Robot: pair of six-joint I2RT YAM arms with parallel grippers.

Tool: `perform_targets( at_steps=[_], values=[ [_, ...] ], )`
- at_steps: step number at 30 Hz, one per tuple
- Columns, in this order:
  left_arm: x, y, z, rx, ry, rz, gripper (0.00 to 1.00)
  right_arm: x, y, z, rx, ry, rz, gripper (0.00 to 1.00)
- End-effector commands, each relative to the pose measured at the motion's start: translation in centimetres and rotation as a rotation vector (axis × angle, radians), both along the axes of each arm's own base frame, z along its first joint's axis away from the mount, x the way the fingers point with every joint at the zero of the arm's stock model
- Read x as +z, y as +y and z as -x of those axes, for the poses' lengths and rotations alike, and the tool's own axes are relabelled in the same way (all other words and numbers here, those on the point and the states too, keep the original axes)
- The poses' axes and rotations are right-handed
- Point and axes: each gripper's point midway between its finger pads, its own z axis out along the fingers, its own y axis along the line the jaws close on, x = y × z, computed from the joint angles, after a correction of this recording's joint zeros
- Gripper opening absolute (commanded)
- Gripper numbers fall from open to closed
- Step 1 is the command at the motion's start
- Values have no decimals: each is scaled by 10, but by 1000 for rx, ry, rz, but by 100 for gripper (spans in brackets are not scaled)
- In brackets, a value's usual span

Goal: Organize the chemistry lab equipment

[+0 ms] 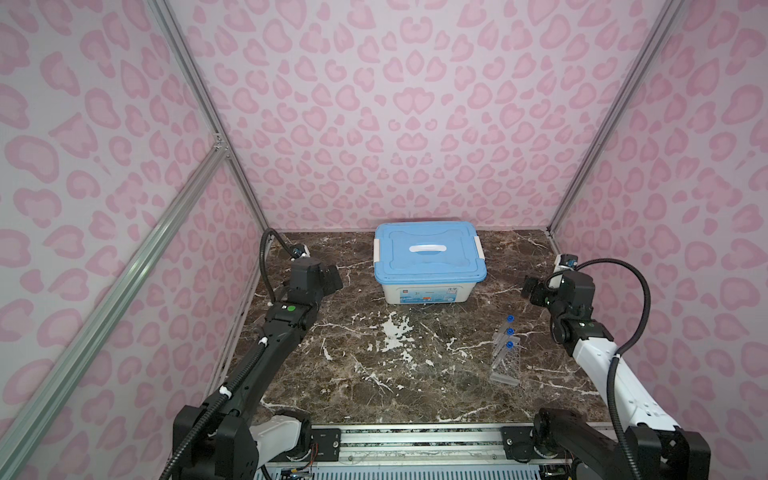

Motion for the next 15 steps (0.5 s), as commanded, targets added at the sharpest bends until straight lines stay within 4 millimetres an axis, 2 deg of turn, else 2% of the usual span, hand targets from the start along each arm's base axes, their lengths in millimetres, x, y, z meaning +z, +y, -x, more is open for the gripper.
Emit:
perform_targets(
  at_steps=[1, 7, 15],
  values=[
    [3, 26, 4, 88, -54, -90, 98, 5, -18, 9, -91, -111, 76, 98],
    [-11, 42, 17, 127, -91, -152, 98, -18, -20, 23, -124, -226, 53, 99],
    [-37, 53, 12, 173, -122, -201, 98, -47, -17, 18, -108, -246, 55, 99]
  ],
)
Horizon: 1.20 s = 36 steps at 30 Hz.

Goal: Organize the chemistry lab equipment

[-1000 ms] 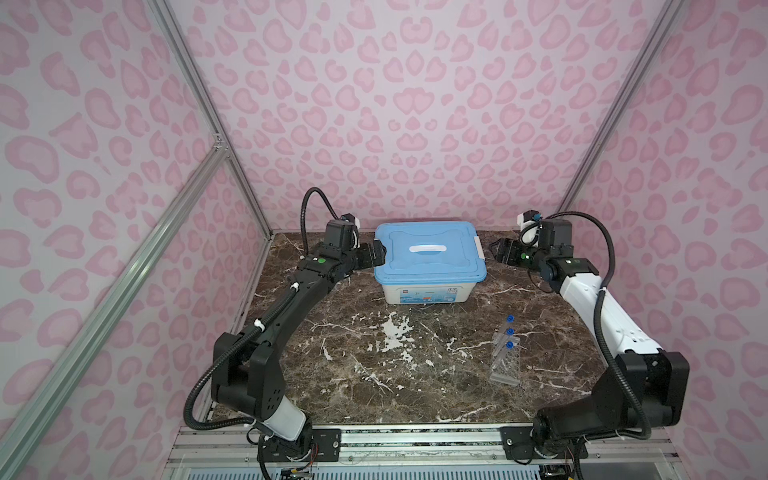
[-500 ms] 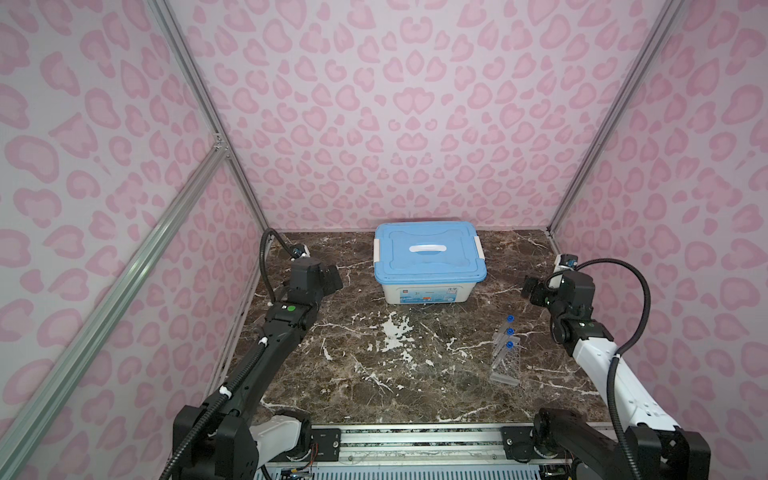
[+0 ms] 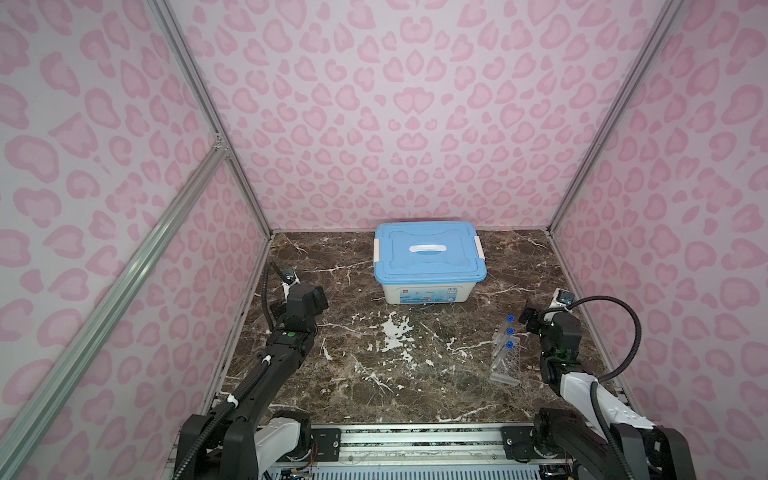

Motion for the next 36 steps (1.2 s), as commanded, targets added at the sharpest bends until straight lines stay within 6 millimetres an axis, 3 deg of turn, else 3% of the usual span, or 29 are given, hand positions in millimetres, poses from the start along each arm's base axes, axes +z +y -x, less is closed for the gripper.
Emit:
perform_targets(
  at_steps=[1, 9, 18, 30, 36],
  values=[
    [9, 6, -10, 22, -93, -32, 98, 19, -1, -13, -4, -113, 7, 99],
    [-7, 13, -8, 18, -139, -51, 98, 12, 4, -27, 10, -110, 29, 99],
    [-25, 8, -20, -57, -106, -69, 98, 7, 11, -39, 46, -108, 44, 99],
    [-24, 19, -30, -74, -145, -55, 98, -7, 17, -48, 73, -88, 61, 99],
    [-33, 19, -34, -83, -174, -29, 98, -13, 18, -50, 77, -80, 66, 99]
  ],
)
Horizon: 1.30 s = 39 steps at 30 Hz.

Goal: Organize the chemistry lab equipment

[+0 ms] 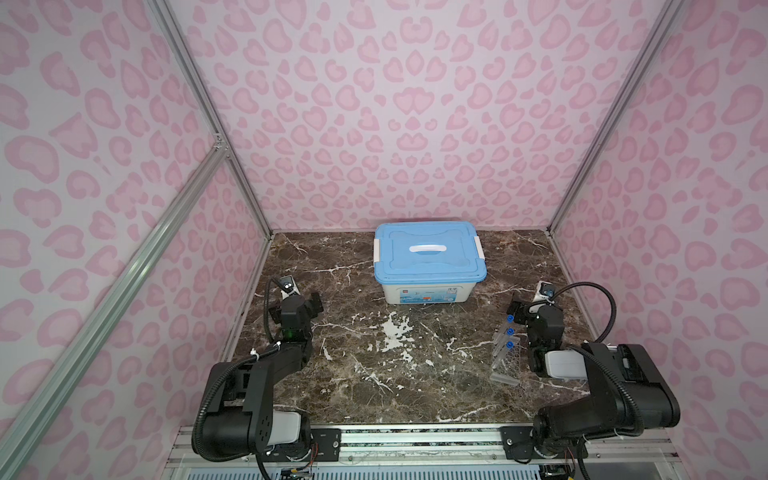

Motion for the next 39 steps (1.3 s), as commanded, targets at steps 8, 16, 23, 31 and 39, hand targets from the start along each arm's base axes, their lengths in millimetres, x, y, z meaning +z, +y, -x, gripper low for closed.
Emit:
perform_targets(
  at_steps=[8, 16, 23, 31, 39],
  values=[
    [7, -17, -7, -107, -90, 8, 98, 6, 3, -9, 12, -15, 21, 99],
    [3, -21, -8, -136, -91, 4, 98, 2, 8, -18, 40, 25, 38, 99],
    [3, -21, -8, -138, -89, 6, 98, 2, 10, -20, 44, 36, 46, 99],
    [3, -21, -7, -138, -91, 5, 98, 1, 10, -20, 43, 37, 47, 99],
    [3, -21, -8, -139, -90, 5, 98, 1, 13, -20, 46, 46, 68, 99]
  ],
)
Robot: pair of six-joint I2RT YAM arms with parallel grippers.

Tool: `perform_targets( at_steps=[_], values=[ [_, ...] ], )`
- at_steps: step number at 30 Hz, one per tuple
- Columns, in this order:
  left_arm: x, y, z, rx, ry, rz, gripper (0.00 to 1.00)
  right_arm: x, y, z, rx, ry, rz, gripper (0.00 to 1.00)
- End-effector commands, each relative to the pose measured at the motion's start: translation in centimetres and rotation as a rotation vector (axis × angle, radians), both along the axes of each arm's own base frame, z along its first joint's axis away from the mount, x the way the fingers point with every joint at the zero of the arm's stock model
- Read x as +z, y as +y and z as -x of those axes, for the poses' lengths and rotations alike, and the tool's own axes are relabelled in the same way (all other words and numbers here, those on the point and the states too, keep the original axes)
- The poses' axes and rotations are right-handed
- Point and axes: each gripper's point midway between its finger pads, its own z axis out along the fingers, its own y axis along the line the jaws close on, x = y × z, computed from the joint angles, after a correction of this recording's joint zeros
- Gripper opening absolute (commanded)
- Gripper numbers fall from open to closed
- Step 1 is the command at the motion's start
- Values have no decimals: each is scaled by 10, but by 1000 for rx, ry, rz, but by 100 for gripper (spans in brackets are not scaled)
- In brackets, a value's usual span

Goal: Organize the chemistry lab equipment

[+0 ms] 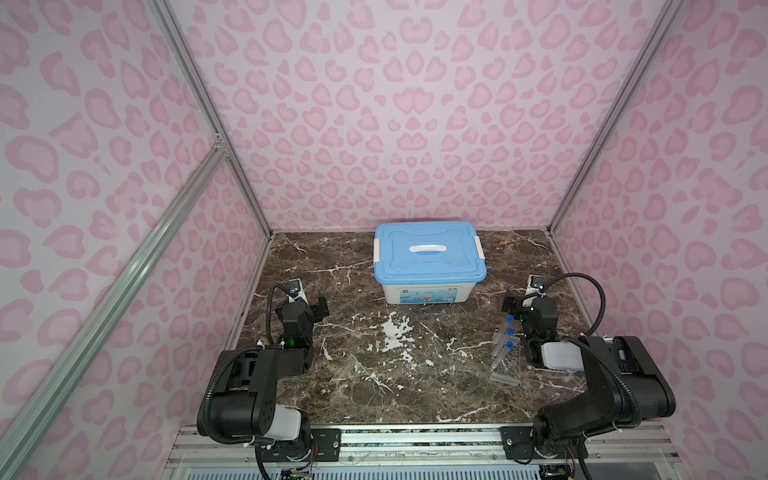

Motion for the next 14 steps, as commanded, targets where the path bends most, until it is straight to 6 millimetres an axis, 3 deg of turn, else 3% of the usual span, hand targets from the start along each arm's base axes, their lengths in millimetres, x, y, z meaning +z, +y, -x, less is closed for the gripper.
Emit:
perform_targets(
  at_steps=[1, 14],
  values=[
    [12, 0, -5, -5, -50, -9, 98, 1, -2, -1, -15, -4, 16, 99],
    [13, 0, -5, -4, -51, -7, 98, 2, -2, -1, -17, -4, 21, 99]
  ],
)
